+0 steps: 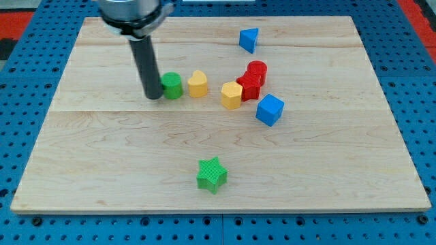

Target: Slide the green star little bit up

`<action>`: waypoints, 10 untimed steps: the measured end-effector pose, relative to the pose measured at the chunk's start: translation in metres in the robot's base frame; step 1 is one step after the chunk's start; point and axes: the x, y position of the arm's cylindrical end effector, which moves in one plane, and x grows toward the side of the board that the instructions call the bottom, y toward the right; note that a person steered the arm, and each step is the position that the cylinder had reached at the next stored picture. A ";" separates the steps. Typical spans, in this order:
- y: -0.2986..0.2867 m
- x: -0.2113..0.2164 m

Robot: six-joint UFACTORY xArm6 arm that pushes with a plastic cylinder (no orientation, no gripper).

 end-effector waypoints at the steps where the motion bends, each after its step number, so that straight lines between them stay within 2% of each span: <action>1: 0.027 0.000; 3: 0.029 0.087; 4: 0.030 0.143; 5: 0.003 0.208; 6: 0.006 0.213; 7: 0.075 0.213; 8: 0.085 0.213; 9: 0.065 0.198; 10: 0.085 0.164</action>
